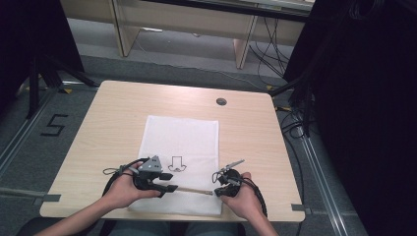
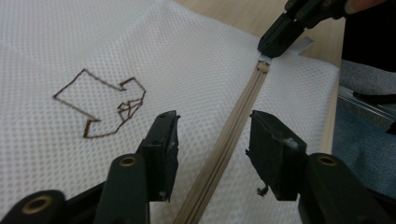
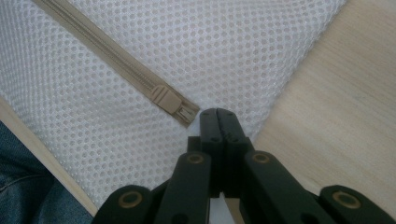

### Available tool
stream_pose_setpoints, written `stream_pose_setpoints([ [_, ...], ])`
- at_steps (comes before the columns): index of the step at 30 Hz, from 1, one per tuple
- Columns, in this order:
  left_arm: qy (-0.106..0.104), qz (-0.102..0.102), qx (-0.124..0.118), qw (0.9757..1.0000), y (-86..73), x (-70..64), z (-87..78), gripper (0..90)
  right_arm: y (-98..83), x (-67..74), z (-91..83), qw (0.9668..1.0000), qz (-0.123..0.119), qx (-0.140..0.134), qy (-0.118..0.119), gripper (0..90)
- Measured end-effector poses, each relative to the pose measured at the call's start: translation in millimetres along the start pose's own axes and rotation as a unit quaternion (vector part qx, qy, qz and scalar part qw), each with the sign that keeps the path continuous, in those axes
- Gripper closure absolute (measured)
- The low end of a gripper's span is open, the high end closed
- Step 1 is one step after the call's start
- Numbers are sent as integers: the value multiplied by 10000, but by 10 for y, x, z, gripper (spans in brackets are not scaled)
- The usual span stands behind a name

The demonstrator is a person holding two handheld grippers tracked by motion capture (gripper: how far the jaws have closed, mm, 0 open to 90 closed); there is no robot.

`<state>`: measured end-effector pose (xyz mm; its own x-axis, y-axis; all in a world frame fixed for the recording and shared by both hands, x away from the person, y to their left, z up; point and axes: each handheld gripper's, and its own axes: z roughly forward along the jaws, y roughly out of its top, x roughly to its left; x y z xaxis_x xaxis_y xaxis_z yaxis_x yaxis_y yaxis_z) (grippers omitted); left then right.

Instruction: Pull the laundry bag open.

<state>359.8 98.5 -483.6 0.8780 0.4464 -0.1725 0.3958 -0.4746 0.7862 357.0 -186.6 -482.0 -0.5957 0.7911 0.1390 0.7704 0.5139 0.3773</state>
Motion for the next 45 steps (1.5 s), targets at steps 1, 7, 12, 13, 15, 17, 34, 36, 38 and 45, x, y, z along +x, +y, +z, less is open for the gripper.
stream_pose_setpoints([
  [1, -66, -74, 10, 10000, 22, -24, 20, 575, 1, 1, 0, 10000, 5, 6, -10, 900],
  [7, -206, 180, 171, 9995, 136, -122, 171, 666, -1, -17, 9, 9999, -82, -68, 54, 900],
  [12, -324, 417, 182, 9984, 224, -180, 319, 691, -5, -27, 9, 9999, -54, -102, 89, 900],
  [13, -330, 441, 180, 9983, 242, -194, 348, 691, -5, -26, 10, 9999, -50, -105, 79, 900],
  [15, -317, 484, 188, 9981, 259, -201, 376, 691, -5, -26, 9, 9999, -55, -102, 83, 900],
  [17, -312, 552, 228, 9977, 294, -216, 428, 709, -5, -25, 9, 9999, -55, -102, 78, 900],
  [34, -394, 949, 528, 9933, 358, -275, 728, 724, -11, -43, 9, 9998, 31, -115, 151, 900],
  [36, -403, 1005, 548, 9926, 371, -288, 757, 722, -11, -45, 9, 9998, 33, -118, 157, 900],
  [38, -429, 1016, 549, 9924, 376, -296, 784, 722, -12, -41, 8, 9998, 136, -79, 159, 900],
  [45, -440, 1056, 602, 9916, 392, -305, 854, 722, -10, -58, 11, 9997, 52, -129, 179, 900],
])
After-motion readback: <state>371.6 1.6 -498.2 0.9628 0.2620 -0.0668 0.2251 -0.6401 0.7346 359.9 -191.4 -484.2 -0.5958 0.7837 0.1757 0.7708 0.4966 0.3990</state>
